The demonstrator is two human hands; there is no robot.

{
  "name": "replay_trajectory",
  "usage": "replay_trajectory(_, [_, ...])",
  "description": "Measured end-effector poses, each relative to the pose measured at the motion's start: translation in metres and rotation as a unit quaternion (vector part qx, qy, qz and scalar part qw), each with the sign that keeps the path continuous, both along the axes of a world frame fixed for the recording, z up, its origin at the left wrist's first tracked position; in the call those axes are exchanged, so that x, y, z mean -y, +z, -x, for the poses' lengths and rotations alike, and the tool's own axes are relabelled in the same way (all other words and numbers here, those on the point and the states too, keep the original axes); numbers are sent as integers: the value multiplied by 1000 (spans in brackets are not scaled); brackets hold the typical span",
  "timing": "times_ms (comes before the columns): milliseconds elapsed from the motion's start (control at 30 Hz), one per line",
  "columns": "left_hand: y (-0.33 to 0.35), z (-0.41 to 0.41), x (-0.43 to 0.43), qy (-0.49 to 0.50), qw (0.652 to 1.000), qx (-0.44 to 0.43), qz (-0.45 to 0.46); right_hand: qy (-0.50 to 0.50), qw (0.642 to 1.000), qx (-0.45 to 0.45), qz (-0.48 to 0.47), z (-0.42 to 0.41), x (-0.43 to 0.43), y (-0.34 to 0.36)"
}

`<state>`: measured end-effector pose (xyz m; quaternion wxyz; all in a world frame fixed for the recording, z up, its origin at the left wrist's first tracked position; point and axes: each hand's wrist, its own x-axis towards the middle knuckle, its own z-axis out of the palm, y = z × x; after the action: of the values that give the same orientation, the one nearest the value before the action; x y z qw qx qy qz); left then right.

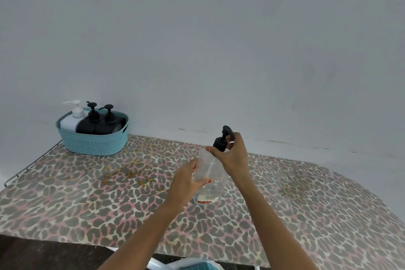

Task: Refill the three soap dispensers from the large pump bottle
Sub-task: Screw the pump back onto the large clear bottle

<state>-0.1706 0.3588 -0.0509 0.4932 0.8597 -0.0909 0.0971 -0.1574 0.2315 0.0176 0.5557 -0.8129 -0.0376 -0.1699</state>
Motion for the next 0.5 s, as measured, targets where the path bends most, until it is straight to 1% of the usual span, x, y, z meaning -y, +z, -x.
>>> replay_trajectory(100, [1,0,0,-6,1000,3,2,36,999,-20,0,4,1,1])
replay_trajectory(233, [1,-1,-1,-7,1000,5,8,138,988,-54,-31,11,18,7])
replay_trajectory(267, [0,-1,-1,-6,1000,3,8,137,989,-49,-22,10,21,7])
replay_trajectory(400, [-3,0,0,-1,1000,2,6,65,997,-15,36,0,16,5])
replay_trajectory(500, [-3,0,0,2,1000,5,9,24,998,15,50,-3,3,5])
